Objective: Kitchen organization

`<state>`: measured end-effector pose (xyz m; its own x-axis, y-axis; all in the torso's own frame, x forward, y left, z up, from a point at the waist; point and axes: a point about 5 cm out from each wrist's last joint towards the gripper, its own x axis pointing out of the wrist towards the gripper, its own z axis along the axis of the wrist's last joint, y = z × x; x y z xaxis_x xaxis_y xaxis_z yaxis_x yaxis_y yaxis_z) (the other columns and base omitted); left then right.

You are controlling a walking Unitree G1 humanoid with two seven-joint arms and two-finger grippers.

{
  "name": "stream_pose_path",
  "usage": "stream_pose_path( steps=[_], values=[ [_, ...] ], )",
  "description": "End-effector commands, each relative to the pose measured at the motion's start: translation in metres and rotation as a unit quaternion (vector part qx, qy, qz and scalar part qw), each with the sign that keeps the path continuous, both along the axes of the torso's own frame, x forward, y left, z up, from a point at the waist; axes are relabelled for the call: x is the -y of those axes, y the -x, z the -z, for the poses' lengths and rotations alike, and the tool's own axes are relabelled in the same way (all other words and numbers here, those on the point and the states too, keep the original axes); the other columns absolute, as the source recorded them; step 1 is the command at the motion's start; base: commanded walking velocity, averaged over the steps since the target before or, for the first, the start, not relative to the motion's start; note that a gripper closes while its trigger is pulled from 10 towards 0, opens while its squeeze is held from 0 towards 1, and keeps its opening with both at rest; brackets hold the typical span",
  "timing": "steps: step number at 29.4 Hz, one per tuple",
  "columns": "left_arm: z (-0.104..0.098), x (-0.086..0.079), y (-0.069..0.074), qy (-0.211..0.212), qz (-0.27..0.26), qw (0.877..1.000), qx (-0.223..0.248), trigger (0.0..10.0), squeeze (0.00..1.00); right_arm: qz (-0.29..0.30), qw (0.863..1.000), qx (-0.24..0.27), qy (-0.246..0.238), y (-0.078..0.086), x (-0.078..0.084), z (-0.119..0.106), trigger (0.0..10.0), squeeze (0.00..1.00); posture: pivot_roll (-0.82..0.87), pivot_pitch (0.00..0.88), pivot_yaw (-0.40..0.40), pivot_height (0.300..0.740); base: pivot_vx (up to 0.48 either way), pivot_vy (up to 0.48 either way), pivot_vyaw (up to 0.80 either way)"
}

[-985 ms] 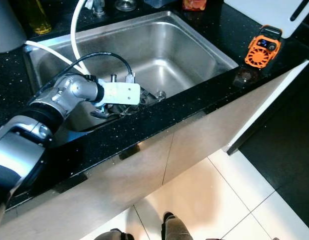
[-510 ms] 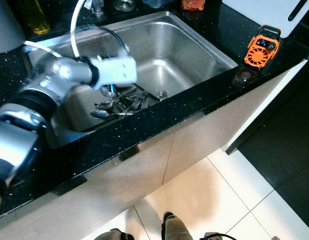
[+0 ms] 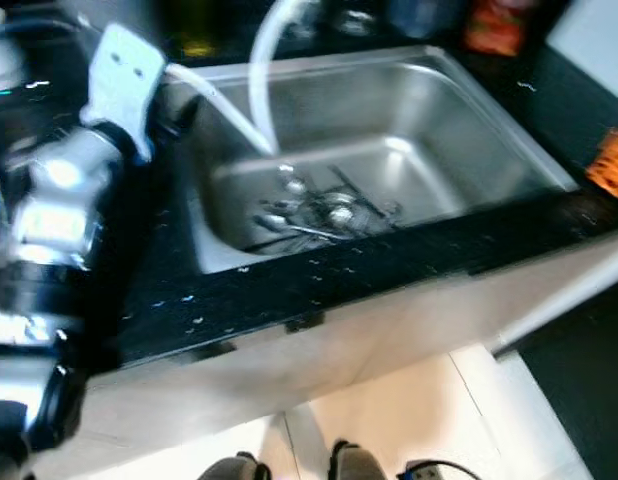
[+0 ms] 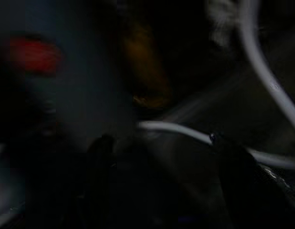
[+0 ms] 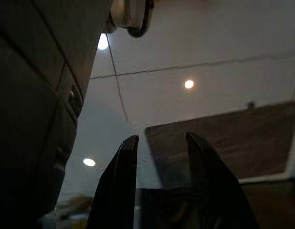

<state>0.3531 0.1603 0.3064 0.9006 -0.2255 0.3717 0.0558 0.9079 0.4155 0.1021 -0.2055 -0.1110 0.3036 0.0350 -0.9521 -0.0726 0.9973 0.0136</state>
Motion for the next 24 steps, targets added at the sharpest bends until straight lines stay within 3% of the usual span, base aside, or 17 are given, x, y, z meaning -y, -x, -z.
stream_pose_path(
  steps=[1, 5, 6, 7, 11, 18, 24],
  values=[
    [0.001, 0.008, 0.010, 0.028, -0.002, 1.000, 0.007, 10.0, 0.00, -0.007, 0.999, 0.033, -0.016, -0.017, -0.007, -0.004, 10.0, 0.00, 0.12, 0.147, -0.072, 0.740, 0.000, 0.000, 0.80],
    [-0.003, 0.007, 0.023, 0.052, -0.018, 0.998, 0.022, 10.0, 0.00, -0.010, 0.999, 0.033, -0.017, -0.018, -0.007, -0.004, 10.0, 0.00, 0.13, 0.149, -0.075, 0.740, 0.000, 0.000, 0.80],
    [-0.012, 0.004, 0.038, 0.061, -0.042, 0.997, 0.037, 10.0, 0.00, -0.018, 0.999, 0.030, -0.016, -0.019, -0.007, -0.005, 10.0, 0.00, 0.14, 0.147, -0.078, 0.740, 0.000, 0.000, 0.80],
    [-0.014, 0.004, 0.043, 0.064, -0.050, 0.996, 0.038, 10.0, 0.00, -0.020, 0.999, 0.029, -0.015, -0.019, -0.007, -0.005, 10.0, 0.00, 0.14, 0.147, -0.078, 0.740, 0.000, 0.000, 0.80],
    [-0.015, -0.006, 0.052, 0.080, -0.111, 0.990, 0.029, 10.0, 0.00, -0.021, 0.999, 0.027, -0.017, -0.019, -0.007, -0.005, 10.0, 0.00, 0.15, 0.144, -0.078, 0.740, 0.000, 0.000, 0.80],
    [-0.004, -0.029, 0.054, 0.128, -0.212, 0.969, -0.014, 10.0, 0.00, -0.022, 0.999, 0.027, -0.018, -0.020, -0.008, -0.005, 10.0, 0.00, 0.16, 0.145, -0.084, 0.740, 0.000, 0.000, 0.80],
    [0.012, -0.039, 0.044, 0.174, -0.207, 0.959, -0.082, 10.0, 0.00, -0.011, 0.999, 0.030, -0.014, -0.022, -0.007, -0.005, 10.0, 0.00, 0.15, 0.142, -0.087, 0.740, 0.000, 0.000, 0.38]
  ],
)
